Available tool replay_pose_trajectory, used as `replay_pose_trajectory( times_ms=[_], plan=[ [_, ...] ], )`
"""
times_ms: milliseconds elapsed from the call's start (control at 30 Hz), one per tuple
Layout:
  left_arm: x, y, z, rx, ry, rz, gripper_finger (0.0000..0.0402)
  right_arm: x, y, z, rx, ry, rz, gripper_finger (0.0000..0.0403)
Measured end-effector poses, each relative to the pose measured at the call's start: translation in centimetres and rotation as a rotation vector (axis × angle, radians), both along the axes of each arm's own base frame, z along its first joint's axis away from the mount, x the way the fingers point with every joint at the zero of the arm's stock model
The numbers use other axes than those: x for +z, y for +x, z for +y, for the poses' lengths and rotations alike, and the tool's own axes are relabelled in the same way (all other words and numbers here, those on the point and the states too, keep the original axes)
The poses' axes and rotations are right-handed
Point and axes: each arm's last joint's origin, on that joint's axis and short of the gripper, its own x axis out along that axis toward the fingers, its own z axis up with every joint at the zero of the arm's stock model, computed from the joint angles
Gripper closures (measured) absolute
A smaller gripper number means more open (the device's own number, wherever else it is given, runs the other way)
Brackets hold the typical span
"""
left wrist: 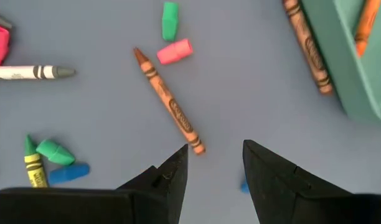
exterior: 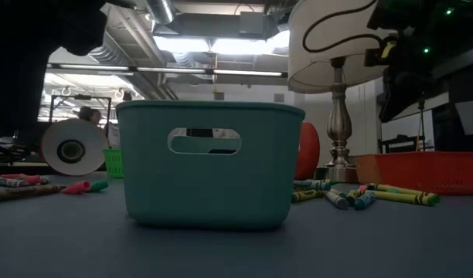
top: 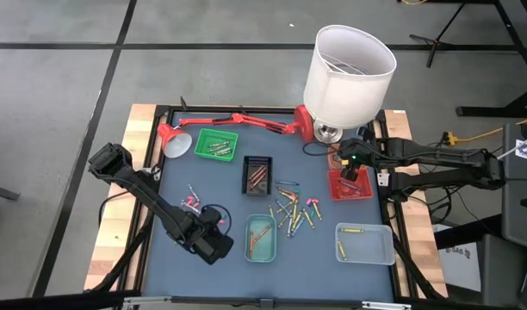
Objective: Sort crayons
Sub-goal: Put the brown crayon into the black bin
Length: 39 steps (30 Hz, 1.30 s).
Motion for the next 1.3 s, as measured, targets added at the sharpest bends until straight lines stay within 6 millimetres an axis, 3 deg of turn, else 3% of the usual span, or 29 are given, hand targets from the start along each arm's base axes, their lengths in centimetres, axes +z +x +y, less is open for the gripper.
replay_pose_trajectory(
  times_ms=[167,500,833,1300],
  plan=[
    [-0.5,0.2,0.0,0.033,0.025,-0.003,0.0264,0.0,0.0,0.1,0.009,0.021,-0.006,0.0287],
    [-4.1,0.8,-0.6,0.048,0.061,0.11,0.0264,-0.1,0.2,0.3,0.05,0.1,-0.024,0.0288],
    [-5.3,0.9,-0.7,0.051,0.085,0.142,0.0267,-0.1,0.2,0.3,0.05,0.1,-0.024,0.0288],
    [-5.3,1.0,-0.7,0.05,0.08,0.141,0.038,-0.1,0.2,0.5,0.08,0.16,-0.035,0.0287]
  ],
)
